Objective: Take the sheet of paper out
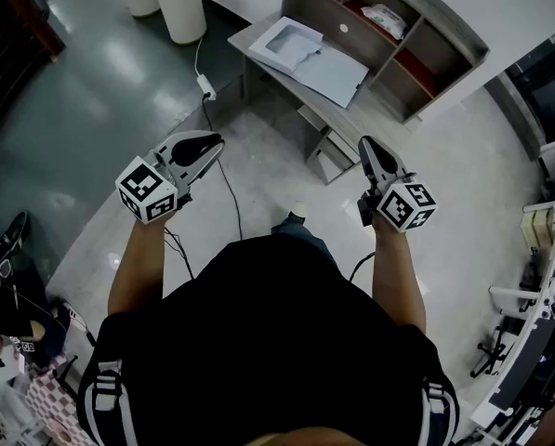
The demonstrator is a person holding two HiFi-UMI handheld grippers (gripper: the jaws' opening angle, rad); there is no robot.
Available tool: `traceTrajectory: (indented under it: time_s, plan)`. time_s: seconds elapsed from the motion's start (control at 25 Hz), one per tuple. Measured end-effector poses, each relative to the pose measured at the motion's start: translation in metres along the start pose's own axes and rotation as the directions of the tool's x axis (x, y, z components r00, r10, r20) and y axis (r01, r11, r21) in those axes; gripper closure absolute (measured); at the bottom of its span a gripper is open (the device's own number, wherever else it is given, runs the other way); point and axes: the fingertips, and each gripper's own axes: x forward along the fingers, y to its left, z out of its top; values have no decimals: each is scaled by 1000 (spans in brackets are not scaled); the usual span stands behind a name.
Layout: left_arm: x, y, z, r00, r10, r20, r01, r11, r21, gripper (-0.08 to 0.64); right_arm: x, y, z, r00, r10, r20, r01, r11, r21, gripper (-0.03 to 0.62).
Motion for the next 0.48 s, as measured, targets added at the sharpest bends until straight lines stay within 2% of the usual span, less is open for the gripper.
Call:
traceTrajectory:
  time_s: [0.48]
  plan:
    - [53, 40, -9, 999, 12, -29, -12, 1000, -24, 505, 36, -61, -3, 1000, -11, -24, 12, 999, 39, 577]
